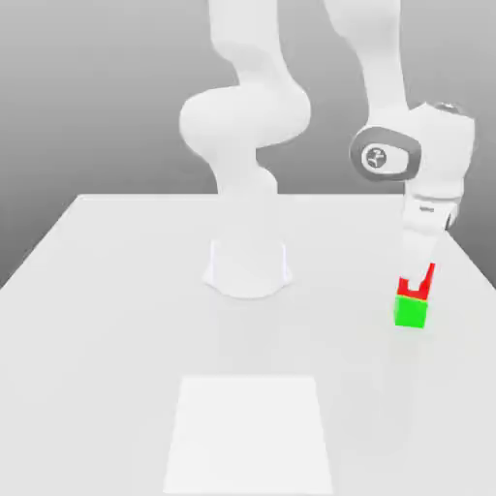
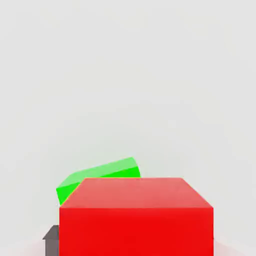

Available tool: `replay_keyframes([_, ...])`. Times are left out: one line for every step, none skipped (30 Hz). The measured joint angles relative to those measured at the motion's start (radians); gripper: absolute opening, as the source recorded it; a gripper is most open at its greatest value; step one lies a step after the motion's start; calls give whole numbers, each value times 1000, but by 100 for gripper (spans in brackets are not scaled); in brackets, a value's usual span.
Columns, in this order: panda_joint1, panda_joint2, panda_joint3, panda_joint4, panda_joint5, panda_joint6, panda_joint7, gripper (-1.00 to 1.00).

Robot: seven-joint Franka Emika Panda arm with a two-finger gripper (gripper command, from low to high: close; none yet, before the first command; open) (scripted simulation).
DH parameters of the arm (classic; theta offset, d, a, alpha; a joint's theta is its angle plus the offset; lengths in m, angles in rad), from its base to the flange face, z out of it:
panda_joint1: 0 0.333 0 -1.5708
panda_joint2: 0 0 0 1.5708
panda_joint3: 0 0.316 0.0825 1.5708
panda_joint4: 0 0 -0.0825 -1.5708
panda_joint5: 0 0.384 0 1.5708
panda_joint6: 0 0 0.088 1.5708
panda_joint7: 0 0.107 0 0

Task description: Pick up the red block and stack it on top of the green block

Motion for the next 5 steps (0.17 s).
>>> replay_keyframes([-1,8,-1,0,-5,7,4,-100])
replay_keyframes([-2,16,-1,0,-10,14,8,-100])
replay_keyframes([-2,24,-2,0,-14,21,11,-100])
replay_keyframes([-2,31,-3,0,-17,28,13,-100])
replay_keyframes([0,39,-4,-1,-20,35,15,-100])
